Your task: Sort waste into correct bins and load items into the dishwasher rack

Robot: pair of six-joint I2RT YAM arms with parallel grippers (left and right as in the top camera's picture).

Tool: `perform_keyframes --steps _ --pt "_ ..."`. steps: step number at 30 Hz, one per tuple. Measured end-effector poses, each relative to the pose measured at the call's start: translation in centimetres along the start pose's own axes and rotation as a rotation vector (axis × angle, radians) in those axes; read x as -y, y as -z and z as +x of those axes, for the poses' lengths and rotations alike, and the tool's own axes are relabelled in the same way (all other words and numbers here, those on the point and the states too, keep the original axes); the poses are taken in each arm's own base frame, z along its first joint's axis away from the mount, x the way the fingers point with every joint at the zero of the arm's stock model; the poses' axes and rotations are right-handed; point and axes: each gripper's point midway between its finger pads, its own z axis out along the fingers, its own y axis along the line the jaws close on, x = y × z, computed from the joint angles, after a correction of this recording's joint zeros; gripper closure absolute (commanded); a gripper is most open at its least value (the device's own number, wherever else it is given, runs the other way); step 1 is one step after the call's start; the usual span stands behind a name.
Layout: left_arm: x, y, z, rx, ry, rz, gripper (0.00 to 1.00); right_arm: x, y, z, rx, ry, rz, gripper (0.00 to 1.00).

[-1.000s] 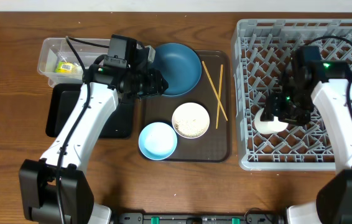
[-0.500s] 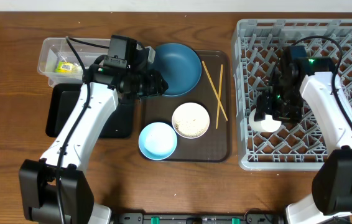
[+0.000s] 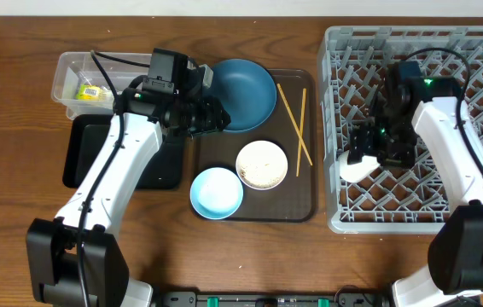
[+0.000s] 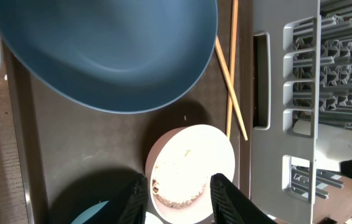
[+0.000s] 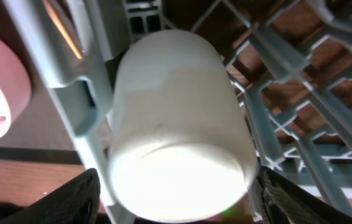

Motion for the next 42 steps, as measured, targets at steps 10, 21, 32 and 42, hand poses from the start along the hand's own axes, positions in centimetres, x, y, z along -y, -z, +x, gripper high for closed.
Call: perform_keyframes --steps 10,21,32,42 --pt "-0.1 0.0 0.2 -0.007 -0.012 -0.002 0.63 -1.8 7.3 -3.0 0.173 0.05 -0.024 0.23" --pt "0.9 2.0 0.4 0.022 -0.056 0.007 0.56 -8.4 7.9 -2.8 0.238 0.239 -0.056 0.23" --pt "0.6 2.5 1.8 -0.025 -0.032 -0.009 0.55 -14.3 7.7 -2.4 0.312 0.4 -0.097 0.26" --pt "1.2 6.0 1.8 0.062 -0.09 -0.054 0.51 -15.5 5.7 -3.1 0.33 0.423 -0.117 0.27"
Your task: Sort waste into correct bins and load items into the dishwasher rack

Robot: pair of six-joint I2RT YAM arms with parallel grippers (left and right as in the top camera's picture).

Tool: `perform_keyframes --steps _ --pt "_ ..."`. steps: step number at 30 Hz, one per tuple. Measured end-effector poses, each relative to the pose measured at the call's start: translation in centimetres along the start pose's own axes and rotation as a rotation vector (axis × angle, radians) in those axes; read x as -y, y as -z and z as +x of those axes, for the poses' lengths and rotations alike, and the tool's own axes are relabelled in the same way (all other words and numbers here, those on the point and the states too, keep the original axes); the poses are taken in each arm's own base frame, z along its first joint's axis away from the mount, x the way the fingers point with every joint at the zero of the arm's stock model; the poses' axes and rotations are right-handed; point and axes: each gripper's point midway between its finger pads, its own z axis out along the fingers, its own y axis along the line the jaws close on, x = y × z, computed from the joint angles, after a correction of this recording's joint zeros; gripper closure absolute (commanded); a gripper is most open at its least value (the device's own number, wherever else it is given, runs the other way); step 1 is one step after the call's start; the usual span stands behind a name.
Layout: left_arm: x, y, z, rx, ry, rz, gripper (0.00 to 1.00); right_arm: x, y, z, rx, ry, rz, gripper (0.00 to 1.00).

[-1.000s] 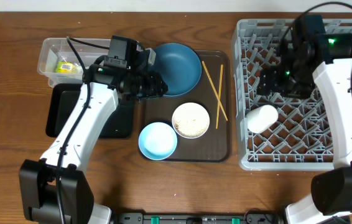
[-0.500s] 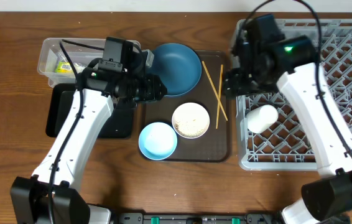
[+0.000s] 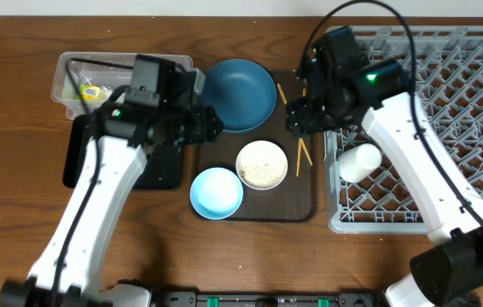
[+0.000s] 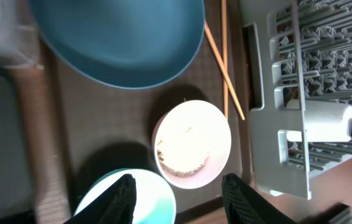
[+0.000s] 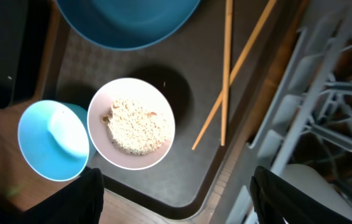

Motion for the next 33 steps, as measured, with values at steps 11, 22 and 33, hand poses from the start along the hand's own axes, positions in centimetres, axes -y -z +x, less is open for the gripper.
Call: perform_keyframes --steps 11,22,33 --pt "-2.1 2.4 2.0 -0.018 0.016 -0.154 0.51 -0.8 -4.5 1.7 -0.025 0.006 -0.025 0.3" --pt "-3.0 2.6 2.0 -0.015 0.027 -0.201 0.51 0.0 -7.8 3.9 -0.059 -0.005 -0.021 0.36" --pt "-4.7 3.0 1.9 0.007 0.081 -0.305 0.46 -0.8 -8.1 3.8 -0.043 -0.019 0.02 0.35"
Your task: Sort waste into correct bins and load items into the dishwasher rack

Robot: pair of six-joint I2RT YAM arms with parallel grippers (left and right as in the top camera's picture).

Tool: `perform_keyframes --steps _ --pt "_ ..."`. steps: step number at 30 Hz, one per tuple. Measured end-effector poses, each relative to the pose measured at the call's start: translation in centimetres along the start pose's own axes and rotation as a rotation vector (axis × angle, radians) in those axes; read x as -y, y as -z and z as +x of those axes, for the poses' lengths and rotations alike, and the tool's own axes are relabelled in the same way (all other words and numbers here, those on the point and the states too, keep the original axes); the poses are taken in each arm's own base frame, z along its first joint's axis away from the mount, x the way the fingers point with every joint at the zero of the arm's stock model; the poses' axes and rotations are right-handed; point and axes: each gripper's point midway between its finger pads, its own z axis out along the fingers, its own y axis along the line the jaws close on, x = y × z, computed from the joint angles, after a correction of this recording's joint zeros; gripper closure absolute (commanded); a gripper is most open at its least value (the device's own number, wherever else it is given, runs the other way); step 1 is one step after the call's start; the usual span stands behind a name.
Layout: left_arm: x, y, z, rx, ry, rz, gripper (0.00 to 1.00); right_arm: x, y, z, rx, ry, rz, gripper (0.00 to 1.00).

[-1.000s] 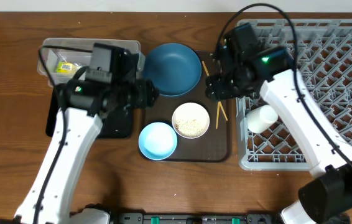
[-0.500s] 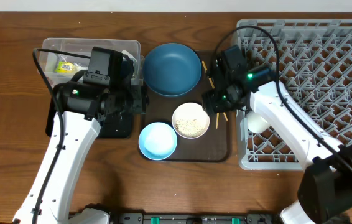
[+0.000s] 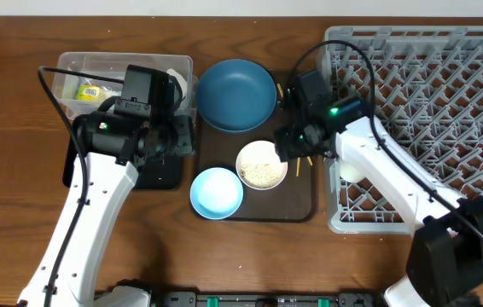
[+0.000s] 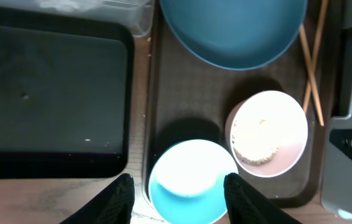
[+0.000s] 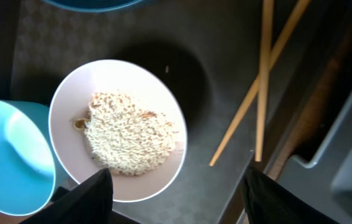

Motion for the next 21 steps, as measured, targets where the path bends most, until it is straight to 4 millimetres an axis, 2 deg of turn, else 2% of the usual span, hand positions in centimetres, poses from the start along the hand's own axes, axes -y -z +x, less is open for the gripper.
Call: perform_keyframes --steps 6,21 --pt "-0.2 0.0 -0.02 0.002 0.018 -0.011 0.39 -0.22 -0.06 0.03 0.005 -0.007 0.016 0.35" --pt "-0.37 0.0 -0.08 0.006 0.02 -0.021 0.38 -0.04 -0.06 0.03 0.006 -0.017 0.026 0.32"
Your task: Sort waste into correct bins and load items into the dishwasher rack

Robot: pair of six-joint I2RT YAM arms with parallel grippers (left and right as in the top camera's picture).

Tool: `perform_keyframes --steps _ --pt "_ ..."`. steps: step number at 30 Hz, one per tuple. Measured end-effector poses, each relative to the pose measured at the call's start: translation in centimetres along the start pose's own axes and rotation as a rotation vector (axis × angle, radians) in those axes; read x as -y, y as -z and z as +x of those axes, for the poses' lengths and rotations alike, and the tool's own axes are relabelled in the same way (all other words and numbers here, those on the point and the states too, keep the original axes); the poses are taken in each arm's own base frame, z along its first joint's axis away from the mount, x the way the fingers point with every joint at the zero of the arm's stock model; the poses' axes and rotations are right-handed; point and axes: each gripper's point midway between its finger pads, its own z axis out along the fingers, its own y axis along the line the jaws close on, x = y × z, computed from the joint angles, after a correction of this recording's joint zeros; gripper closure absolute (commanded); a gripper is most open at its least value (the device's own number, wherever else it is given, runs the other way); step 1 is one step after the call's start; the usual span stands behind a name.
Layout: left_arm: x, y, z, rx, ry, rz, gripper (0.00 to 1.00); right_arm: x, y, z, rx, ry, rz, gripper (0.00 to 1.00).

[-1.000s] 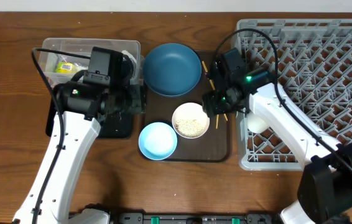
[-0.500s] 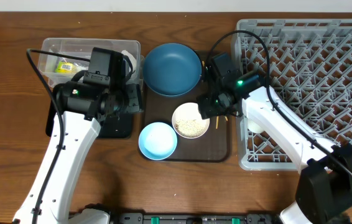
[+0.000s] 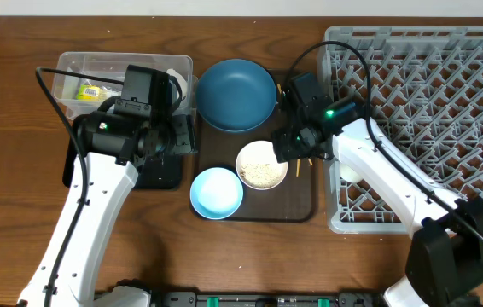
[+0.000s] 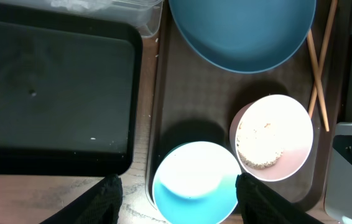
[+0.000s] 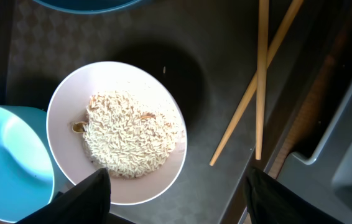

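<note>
On the brown tray (image 3: 303, 201) stand a big dark blue bowl (image 3: 239, 94), a pink bowl of rice (image 3: 262, 165) and a small light blue bowl (image 3: 217, 193). Two chopsticks (image 5: 262, 81) lie at the tray's right. My right gripper (image 5: 179, 199) hangs open above the right edge of the pink bowl (image 5: 126, 134). My left gripper (image 4: 179, 202) is open above the light blue bowl (image 4: 194, 180), at the tray's left edge. A white cup (image 3: 345, 173) lies in the grey dishwasher rack (image 3: 412, 34), partly under my right arm.
A clear bin (image 3: 96, 72) with a yellow-labelled item sits at the back left. In front of it is a black bin (image 4: 51, 93), touching the tray's left side. The rack fills the right side of the table. Bare wood lies along the front.
Hardly anything differs. Both grippers hang open where they were, with the left one's fingers showing slightly wider apart in its wrist view. The bowls and chopsticks have not moved.
My right gripper was open round the white cup lying in the rack, and my left hung by the dark blue bowl. Then the cup lay alone in the rack and my right gripper was over the chopsticks. Later it was over the rice bowl, my left over the light blue bowl.
</note>
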Motion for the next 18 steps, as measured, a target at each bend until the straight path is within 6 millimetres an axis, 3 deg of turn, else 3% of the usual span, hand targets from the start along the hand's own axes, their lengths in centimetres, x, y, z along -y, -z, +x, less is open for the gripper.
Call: perform_keyframes --steps 18 --pt "0.0 0.0 0.0 0.0 0.003 0.0 0.28 0.0 0.0 0.24 -0.01 -0.001 -0.001 0.32"
